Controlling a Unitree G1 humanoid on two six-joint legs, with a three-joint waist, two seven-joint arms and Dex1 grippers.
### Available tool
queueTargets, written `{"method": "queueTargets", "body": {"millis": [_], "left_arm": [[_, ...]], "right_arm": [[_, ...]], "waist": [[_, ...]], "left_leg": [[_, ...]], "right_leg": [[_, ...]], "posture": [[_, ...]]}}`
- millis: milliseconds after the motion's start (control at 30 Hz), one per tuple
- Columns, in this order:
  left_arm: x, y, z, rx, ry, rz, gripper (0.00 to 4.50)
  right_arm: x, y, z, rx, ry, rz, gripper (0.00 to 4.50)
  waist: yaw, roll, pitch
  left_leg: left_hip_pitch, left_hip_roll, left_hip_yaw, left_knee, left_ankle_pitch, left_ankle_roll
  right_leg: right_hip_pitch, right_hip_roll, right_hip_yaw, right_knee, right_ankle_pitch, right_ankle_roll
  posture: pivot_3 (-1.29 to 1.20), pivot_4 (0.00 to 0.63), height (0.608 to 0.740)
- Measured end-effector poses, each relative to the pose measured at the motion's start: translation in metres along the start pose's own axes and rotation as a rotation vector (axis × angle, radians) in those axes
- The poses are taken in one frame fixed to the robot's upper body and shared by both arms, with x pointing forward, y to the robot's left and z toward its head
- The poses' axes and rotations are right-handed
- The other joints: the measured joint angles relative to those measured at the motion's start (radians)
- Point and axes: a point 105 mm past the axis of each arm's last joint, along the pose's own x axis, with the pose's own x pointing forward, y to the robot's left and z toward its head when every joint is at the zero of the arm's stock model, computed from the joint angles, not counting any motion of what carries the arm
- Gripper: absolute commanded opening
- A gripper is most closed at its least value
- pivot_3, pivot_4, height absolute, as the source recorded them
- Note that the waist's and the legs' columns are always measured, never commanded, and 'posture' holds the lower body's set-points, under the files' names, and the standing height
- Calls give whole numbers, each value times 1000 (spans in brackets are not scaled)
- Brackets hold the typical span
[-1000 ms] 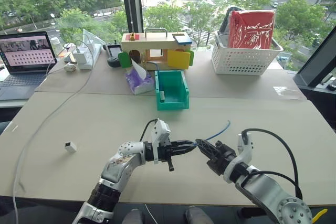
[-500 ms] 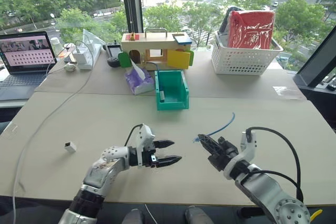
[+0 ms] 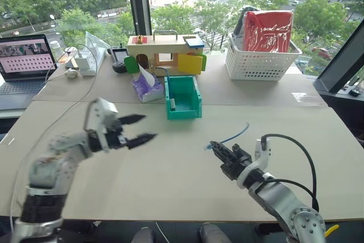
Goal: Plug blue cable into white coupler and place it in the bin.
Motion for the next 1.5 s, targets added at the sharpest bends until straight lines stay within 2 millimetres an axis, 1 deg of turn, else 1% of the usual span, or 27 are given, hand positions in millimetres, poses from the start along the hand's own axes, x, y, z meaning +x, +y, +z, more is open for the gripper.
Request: {"method": "queueTargets", "body": {"millis": [33, 67, 133, 233, 300, 400, 467, 500, 567, 633, 700, 800, 833, 967, 1100, 1200, 1333, 1467, 1500], "left_arm": [[-8, 6, 1, 14, 9, 35, 4407], [-29, 19, 1, 23, 21, 114, 4407], [-61, 34, -1, 20, 16, 254, 4407], [-98, 42, -2, 13, -25, 440, 4407], [-111, 33, -3, 29, -39, 500, 4407], [-127, 10, -12, 15, -54, 585, 4407], [-138, -4, -22, -4, -32, 639, 4407], [-144, -14, -31, -27, -16, 674, 4407], [-145, -33, -51, -103, 3, 721, 4407], [-145, -42, -64, -139, 17, 763, 4407], [-144, -45, -75, -143, 39, 812, 4407], [-139, -45, -82, -131, 46, 844, 4407], [-137, -46, -87, -138, 47, 856, 4407], [-129, -40, -107, -170, 48, 891, 4407], [-116, -26, -117, -167, 10, 931, 4407], [-114, -20, -121, -164, -4, 956, 4407], [-110, -16, -132, -182, 8, 963, 4407], [-112, -12, -141, -196, 25, 973, 4407], [-113, -12, -143, -200, 28, 975, 4171]], "right_arm": [[2, 1, 0, 1, 7, 9, 0], [6, 3, -1, 2, 20, 26, 0], [11, 4, -1, 8, 30, 43, 0], [18, 7, -2, 14, 51, 68, 0], [20, 8, -4, 9, 72, 79, 0], [26, 12, -10, 5, 125, 106, 0], [29, 13, -13, 1, 152, 118, 0], [31, 14, -14, -3, 167, 125, 0], [34, 14, -16, 5, 183, 133, 0], [37, 14, -18, 18, 190, 139, 0], [39, 19, -20, 27, 196, 160, 0], [39, 20, -20, 22, 203, 165, 0], [39, 20, -19, 22, 200, 164, 0], [38, 19, -16, 20, 186, 162, 0], [38, 18, -13, 9, 174, 157, 0], [36, 18, -11, -2, 167, 153, 0], [35, 20, -10, -13, 160, 161, 0], [33, 17, -8, -16, 147, 148, 0], [32, 15, -7, -17, 142, 140, 0]], "waist": [[-2, 0, 0], [0, 0, 0], [3, 0, 0], [13, -3, 1], [15, -5, 0], [14, -7, 0], [12, -7, 0], [10, -7, 0], [6, -8, -1], [10, -8, -1], [9, -8, -1], [-3, -8, -1], [-8, -8, -1], [-15, -8, -1], [-11, -9, -1], [-12, -9, -2], [-10, -9, -2], [-10, -9, -2], [-9, -9, -2]], "left_leg": [[0, 0, 0, -1, 0, 0], [0, 0, 1, -1, 0, 0], [0, 0, 1, -1, 0, 0], [-1, 0, 1, -1, 0, 0], [-1, 0, 3, -1, 0, 0], [-1, 0, 4, -1, 0, 0], [0, 0, 4, -1, 0, 0], [1, 0, 4, -1, 0, 0], [1, 0, 5, -1, 0, 0], [1, 0, 4, -1, 0, 0], [2, 0, 5, -1, 0, 0], [2, -1, 10, -1, 0, 1], [2, -1, 10, -1, 0, 1], [0, -1, 10, -1, -1, 2], [1, -1, 8, -1, -1, 2], [1, -1, 8, -1, -1, 2], [1, -1, 8, -1, -1, 2], [1, -1, 8, -1, -1, 2], [1, -1, 8, -1, -1, 2]], "right_leg": [[0, 0, 0, 0, 0, 0], [0, -1, 0, 0, 0, -1], [0, -2, -1, 0, 0, -1], [0, -4, -3, -1, -1, -1], [0, -5, -2, -1, 0, -1], [0, -5, -1, -1, 0, -1], [1, -4, -1, 0, 0, -1], [1, -4, -1, 0, 0, -1], [1, -4, 0, 0, 0, -1], [1, -4, -1, 0, 0, -2], [1, -4, 0, 0, 0, -1], [2, -5, 5, -3, 1, 1], [1, -5, 6, -4, 2, 2], [1, -5, 5, -4, 2, 2], [1, -4, 3, -2, 2, 2], [1, -4, 4, -2, 2, 2], [1, -4, 3, -2, 2, 2], [1, -4, 3, -2, 2, 2], [1, -4, 3, -2, 2, 2]], "posture": [[0, 150, 735], [0, 150, 735], [0, 150, 735], [0, 150, 735], [0, 150, 735], [0, 150, 735], [0, 150, 735], [0, 150, 735], [0, 150, 735], [0, 150, 735], [0, 150, 735], [0, 150, 735], [0, 150, 735], [0, 150, 735], [0, 150, 735], [0, 150, 735], [0, 150, 735], [0, 150, 735], [0, 150, 735]]}}
